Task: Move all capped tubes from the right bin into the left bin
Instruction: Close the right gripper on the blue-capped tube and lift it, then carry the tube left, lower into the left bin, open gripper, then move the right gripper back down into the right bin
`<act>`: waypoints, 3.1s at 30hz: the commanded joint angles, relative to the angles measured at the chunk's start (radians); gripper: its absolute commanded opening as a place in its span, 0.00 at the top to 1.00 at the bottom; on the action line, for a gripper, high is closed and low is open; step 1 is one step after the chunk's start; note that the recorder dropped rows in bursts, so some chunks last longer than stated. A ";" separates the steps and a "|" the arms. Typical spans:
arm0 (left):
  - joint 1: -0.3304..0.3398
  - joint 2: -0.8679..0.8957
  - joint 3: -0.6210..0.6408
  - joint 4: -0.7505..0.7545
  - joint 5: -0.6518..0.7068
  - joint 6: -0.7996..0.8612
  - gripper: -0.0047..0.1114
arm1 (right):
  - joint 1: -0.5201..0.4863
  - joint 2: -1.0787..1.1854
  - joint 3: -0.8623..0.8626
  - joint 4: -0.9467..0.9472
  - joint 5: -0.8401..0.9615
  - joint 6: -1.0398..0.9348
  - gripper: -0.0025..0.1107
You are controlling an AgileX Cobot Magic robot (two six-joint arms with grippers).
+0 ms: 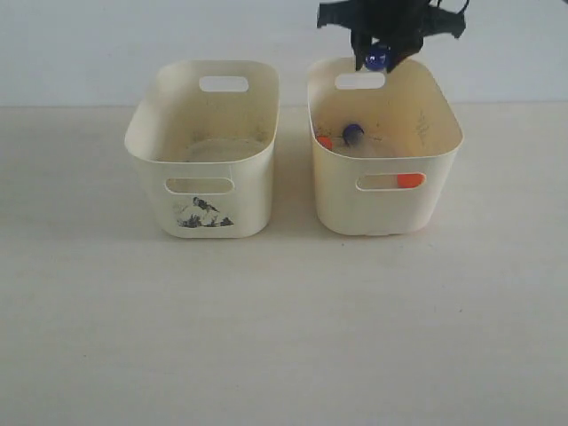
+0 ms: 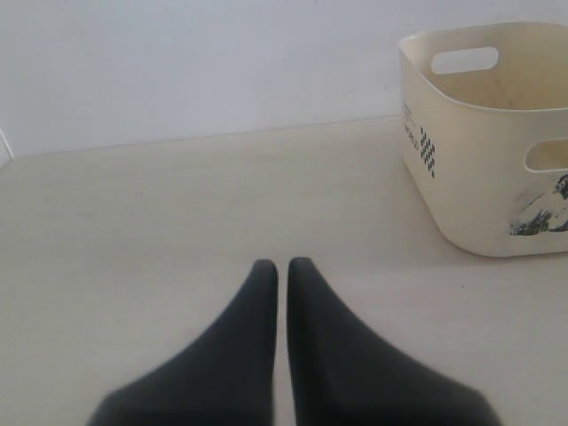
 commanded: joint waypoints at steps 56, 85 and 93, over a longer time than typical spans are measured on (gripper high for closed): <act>0.001 -0.002 -0.004 -0.011 -0.009 -0.012 0.92 | 0.244 -0.027 -0.001 0.329 -0.011 -0.239 0.46; 0.001 -0.002 -0.004 -0.011 -0.009 -0.012 0.92 | -0.007 -0.173 0.360 0.108 -0.089 -0.223 0.72; 0.001 -0.002 -0.004 -0.011 -0.009 -0.012 0.92 | -0.007 -0.078 0.360 -0.004 -0.192 -0.229 0.49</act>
